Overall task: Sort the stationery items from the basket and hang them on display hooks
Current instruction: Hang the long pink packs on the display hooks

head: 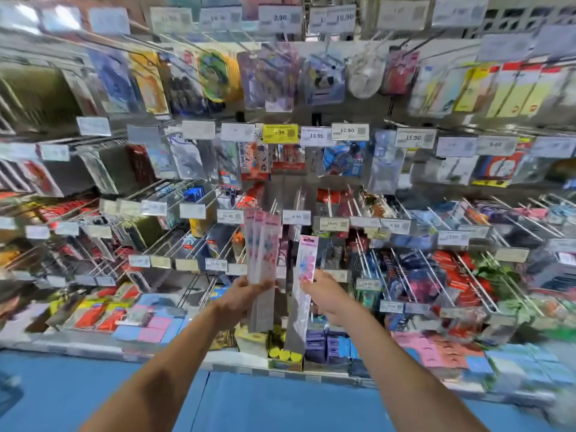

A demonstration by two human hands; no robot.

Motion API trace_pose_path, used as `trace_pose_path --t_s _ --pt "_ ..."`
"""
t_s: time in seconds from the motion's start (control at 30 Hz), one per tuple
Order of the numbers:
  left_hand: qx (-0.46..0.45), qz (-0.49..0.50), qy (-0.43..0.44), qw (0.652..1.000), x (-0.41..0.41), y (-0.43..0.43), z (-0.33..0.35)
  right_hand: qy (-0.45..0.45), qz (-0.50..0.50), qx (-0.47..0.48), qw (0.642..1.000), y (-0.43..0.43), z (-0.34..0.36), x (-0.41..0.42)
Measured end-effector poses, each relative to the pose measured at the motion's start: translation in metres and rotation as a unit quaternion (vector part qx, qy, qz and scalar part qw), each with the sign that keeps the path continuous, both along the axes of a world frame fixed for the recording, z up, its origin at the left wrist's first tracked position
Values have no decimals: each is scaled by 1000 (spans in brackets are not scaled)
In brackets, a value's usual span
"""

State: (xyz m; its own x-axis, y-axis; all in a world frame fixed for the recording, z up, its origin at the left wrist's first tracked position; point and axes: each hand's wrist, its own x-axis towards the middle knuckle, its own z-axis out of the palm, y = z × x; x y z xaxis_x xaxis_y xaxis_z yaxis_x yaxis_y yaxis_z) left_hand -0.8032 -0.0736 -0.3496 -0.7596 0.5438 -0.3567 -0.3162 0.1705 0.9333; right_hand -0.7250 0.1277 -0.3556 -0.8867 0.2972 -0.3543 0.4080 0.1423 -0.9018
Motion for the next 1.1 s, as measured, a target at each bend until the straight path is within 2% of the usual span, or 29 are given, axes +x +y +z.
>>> trace_pose_path --t_s 0.13,0.3,0.4,0.57,0.67,0.87,1.0,1.1 --pt "11 26 19 999 -70 15 -3 -4 -39 4 999 8 -23 -38" --pt "21 4 25 999 -131 56 -5 12 -70 37 997 30 -53 -68" --pt "29 -23 78 996 -162 84 -8 49 -61 60 995 48 -70 -88" --pt "49 20 134 990 -188 112 -22 144 -52 109 982 76 -127 -121" --pt "96 18 201 975 -195 117 -35 206 -69 135 967 90 -159 -143" --pt "212 -14 312 926 -202 120 -51 365 -82 227 899 94 -175 -176" --pt "241 -15 350 905 -203 121 -51 424 -93 264 862 96 -183 -185" --pt "253 -27 364 896 -202 121 -50 431 -123 266 853 95 -187 -191"
